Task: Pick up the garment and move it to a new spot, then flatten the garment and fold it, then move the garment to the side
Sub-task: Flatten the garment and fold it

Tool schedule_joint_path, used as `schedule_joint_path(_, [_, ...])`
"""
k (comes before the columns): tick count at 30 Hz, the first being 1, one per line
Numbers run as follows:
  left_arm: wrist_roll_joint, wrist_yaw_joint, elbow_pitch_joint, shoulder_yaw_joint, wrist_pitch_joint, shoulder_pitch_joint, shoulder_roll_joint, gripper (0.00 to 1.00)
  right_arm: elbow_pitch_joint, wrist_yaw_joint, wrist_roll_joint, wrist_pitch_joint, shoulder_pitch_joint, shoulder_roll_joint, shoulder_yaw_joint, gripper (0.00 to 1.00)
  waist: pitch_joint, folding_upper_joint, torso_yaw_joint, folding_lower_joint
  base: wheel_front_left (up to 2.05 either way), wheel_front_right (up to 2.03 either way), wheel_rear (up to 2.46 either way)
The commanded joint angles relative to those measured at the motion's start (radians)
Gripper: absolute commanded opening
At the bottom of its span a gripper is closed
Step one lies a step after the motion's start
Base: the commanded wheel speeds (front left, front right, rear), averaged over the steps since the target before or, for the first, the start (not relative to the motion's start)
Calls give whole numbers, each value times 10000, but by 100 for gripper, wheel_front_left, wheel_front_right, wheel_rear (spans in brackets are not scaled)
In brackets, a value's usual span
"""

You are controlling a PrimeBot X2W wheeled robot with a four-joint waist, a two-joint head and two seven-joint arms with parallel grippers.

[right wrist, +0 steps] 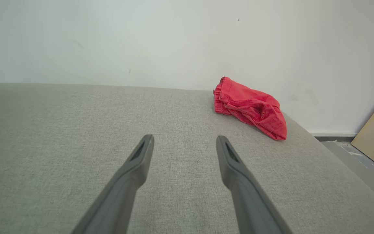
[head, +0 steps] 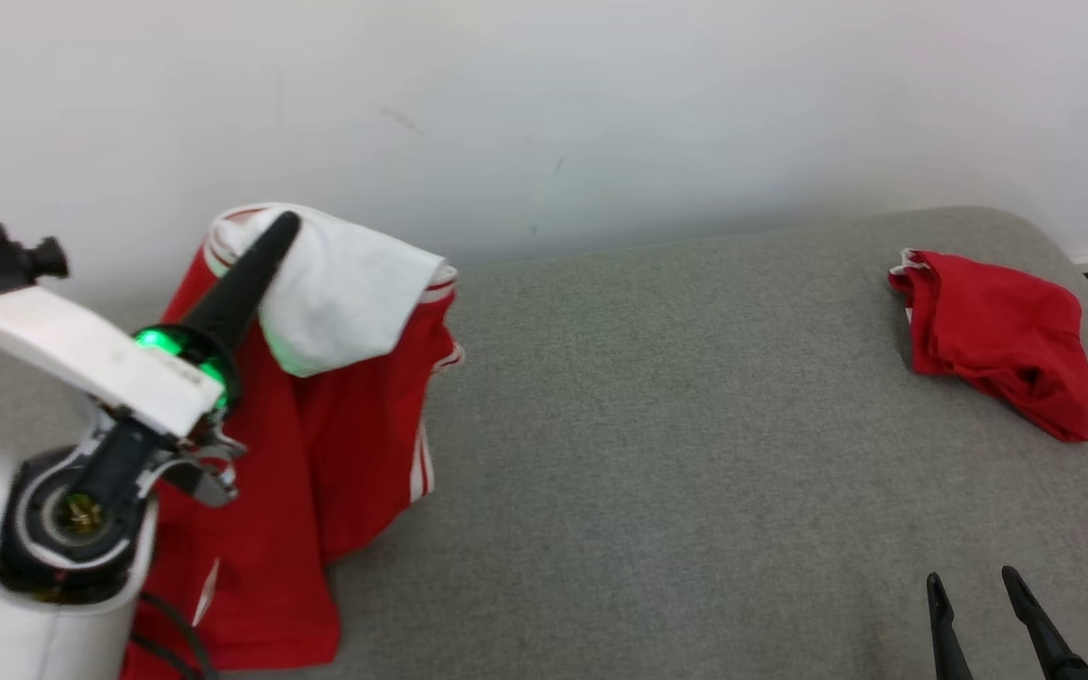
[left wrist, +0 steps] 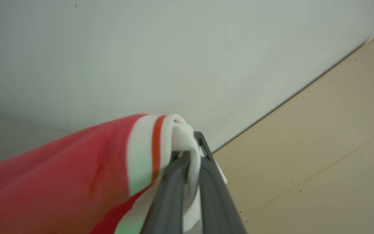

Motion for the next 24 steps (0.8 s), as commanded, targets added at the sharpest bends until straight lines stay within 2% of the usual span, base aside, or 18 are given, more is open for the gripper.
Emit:
schedule_joint_path(1, [110, -42, 32, -71, -67, -192, -94, 0, 34, -27, 44, -27, -68, -26, -1, 100, 113, 0, -170, -1, 0, 0, 0])
schedule_joint_path(5, [621, 26, 660, -1028, -328, -663, -900, 0, 19, -27, 84, -27, -233, -24, 34, 100, 328, 0, -587, -1, 0, 0, 0])
schedule_joint_path(9, [1069, 201, 1469, -1859, -820, -1077, -1995, 0, 11, -27, 205, -27, -347, -21, 138, 100, 582, 0, -1053, -1, 0, 0, 0])
schedule_joint_path(11, [1207, 127, 1878, -2372, -898, -1223, -2472, 0, 13, -27, 280, -27, -408, -24, 194, 100, 702, 0, -1283, -1, 0, 0, 0])
schedule_joint_path(17, [1455, -195, 3033, -3885, -969, -1437, -3192, 0, 15, -27, 416, -27, -479, -21, 301, 100, 1031, 0, -1789, -1, 0, 0, 0])
schedule_joint_path(18, [1419, -214, 3191, -4110, -1030, -1474, -3237, 8, 17, -27, 434, -28, -488, -21, 321, 100, 1070, 0, -1840, -1, 0, 0, 0])
schedule_joint_path(19, [1379, -235, 3340, -4292, -1103, -1504, -3262, 24, 15, -27, 442, -27, -503, -23, 321, 100, 1100, 0, -1872, -1, 0, 0, 0])
schedule_joint_path(20, [1331, -260, 3486, -4490, -1160, -1509, -3281, 44, 15, -27, 457, -27, -519, -23, 330, 100, 1126, 0, -1895, -1, 0, 0, 0])
schedule_joint_path(21, [1304, -296, 3597, -4705, -1199, -1504, -3303, 86, 20, -27, 484, -28, -528, -23, 328, 100, 1141, 0, -1907, -1, 0, 0, 0])
schedule_joint_path(22, [1309, -324, 3684, -4892, -1234, -1486, -3316, 100, 22, -27, 511, -27, -529, -23, 319, 100, 1153, 0, -1908, -1, 0, 0, 0])
schedule_joint_path(24, [1517, -468, 3769, -5347, -1209, -1440, -3325, 100, 10, -27, 540, -27, -501, -24, 244, 100, 1160, 0, -1848, -1, 0, 0, 0])
